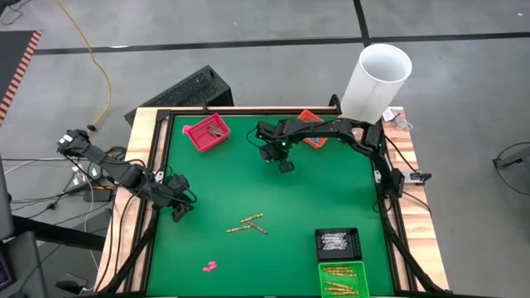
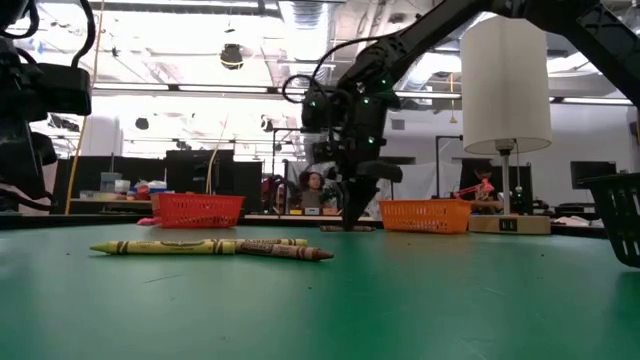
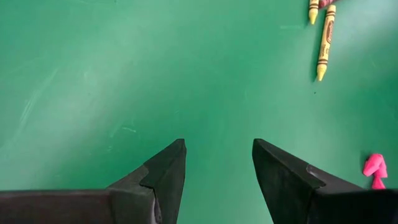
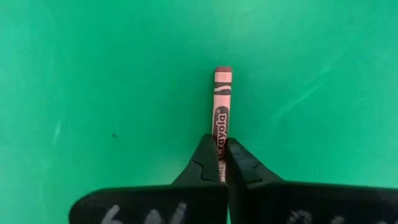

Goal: Sort crayons
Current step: Put the brown crayon into the red bin

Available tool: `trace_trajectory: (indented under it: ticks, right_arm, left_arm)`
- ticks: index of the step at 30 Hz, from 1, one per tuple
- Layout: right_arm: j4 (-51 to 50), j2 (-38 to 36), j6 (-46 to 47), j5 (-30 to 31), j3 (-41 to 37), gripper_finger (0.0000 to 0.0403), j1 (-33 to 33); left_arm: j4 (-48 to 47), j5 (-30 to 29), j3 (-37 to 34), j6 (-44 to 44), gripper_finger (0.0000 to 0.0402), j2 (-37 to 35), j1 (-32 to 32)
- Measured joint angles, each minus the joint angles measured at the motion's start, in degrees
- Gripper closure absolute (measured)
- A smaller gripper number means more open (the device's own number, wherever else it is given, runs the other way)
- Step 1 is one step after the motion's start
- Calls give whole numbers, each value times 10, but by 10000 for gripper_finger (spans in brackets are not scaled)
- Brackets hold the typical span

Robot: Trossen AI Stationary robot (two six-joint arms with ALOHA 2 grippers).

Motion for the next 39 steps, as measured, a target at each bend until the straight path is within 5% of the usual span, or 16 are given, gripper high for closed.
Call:
trace_trajectory:
  ticks: [9, 20, 27, 39]
  right_arm:
    - [39, 0, 98, -3, 78, 402, 6]
    - [403, 0, 306, -7, 117, 402, 28]
    - [545, 38, 377, 11, 127, 403, 28]
    - [502, 201, 416, 13, 330, 403, 19]
  left_arm:
    - [0, 0, 0, 8, 226, 0, 0]
    - [-1, -4, 0, 16, 226, 0, 0]
    - [-3, -5, 0, 34, 226, 0, 0]
    - [-9, -4, -1, 43, 226, 0, 0]
